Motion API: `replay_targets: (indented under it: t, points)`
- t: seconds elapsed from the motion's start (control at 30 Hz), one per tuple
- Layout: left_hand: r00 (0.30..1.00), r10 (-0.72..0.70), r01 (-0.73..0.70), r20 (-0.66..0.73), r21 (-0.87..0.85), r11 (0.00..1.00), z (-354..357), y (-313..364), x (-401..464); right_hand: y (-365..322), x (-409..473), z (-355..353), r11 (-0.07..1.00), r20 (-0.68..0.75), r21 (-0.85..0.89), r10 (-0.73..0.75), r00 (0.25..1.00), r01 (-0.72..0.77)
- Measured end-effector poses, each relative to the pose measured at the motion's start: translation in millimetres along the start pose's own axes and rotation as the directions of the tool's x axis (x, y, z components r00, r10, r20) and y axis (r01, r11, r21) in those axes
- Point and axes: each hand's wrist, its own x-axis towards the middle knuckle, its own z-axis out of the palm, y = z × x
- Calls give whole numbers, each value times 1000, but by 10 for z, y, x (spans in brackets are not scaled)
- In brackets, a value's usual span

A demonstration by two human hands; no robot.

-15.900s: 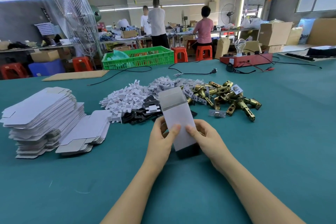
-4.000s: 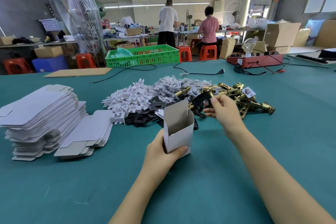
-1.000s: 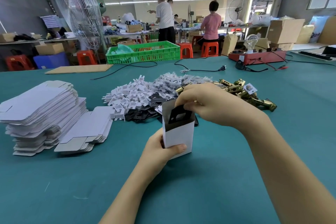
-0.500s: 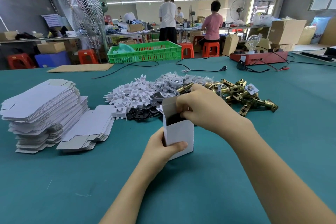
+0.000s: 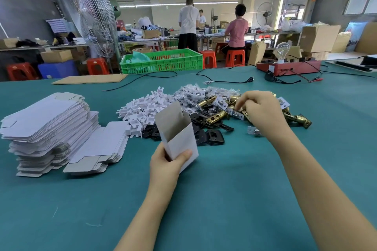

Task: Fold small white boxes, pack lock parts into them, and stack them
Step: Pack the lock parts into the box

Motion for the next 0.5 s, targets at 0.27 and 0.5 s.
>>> replay_targets:
  t: [0.27, 0.5]
  points:
    - [997, -13, 7, 75, 83, 997, -14, -62, 40, 535, 323, 528, 978, 147, -81, 202, 968, -191]
    - [997, 13, -24, 81, 133, 991, -17, -86, 39, 518, 785, 1207, 944, 365, -297, -27, 930, 144]
